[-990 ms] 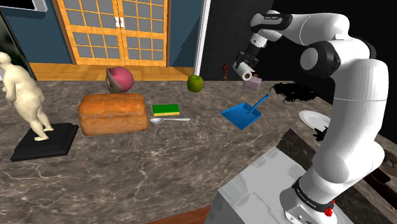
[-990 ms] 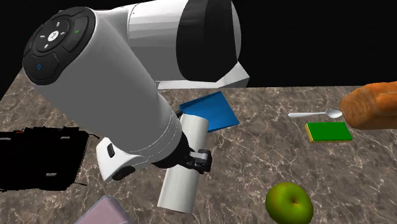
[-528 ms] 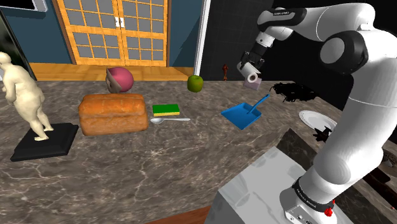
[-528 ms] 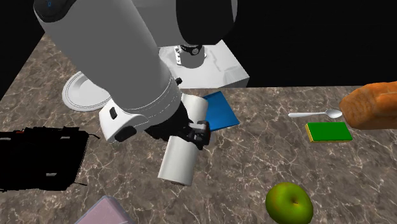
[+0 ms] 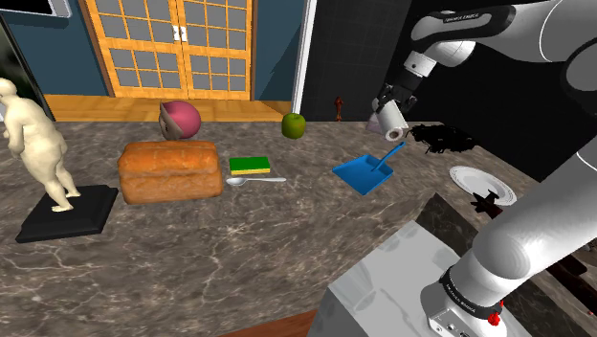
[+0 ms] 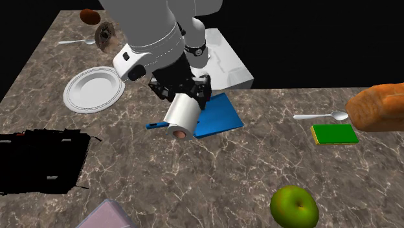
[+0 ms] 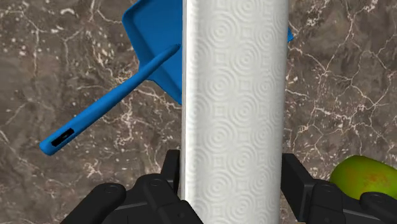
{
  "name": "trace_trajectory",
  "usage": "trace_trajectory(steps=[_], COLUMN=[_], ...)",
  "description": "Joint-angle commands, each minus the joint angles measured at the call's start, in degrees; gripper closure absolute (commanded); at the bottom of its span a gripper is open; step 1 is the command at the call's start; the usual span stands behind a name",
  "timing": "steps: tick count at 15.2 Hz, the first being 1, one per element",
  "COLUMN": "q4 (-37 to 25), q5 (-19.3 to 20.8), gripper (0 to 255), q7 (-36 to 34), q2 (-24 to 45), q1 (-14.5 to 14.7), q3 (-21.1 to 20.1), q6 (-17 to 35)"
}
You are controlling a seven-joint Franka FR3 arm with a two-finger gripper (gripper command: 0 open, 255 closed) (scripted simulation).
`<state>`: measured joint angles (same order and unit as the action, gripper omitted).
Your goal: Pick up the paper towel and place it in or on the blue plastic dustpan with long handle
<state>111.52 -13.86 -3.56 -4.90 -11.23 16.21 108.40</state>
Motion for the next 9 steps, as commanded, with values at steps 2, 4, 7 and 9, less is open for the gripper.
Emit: trace_trajectory(steps=[2,4,7,9], q4=[7.50,9.98,11.92,13.15], q5=[1.96,2.38,2.11,1.90], gripper=[255,255,255,255], q7=[-1.10,-1.20,-0.60,-0.18], q2=[-7.15,-8.98,-8.61,-8.31], q1=[-0.10,-0.28,-0.27,-0.25], q3=[-0.55,-0.74,-0.68,-0.63], q6=[0.85,1.59,3.82,5.30])
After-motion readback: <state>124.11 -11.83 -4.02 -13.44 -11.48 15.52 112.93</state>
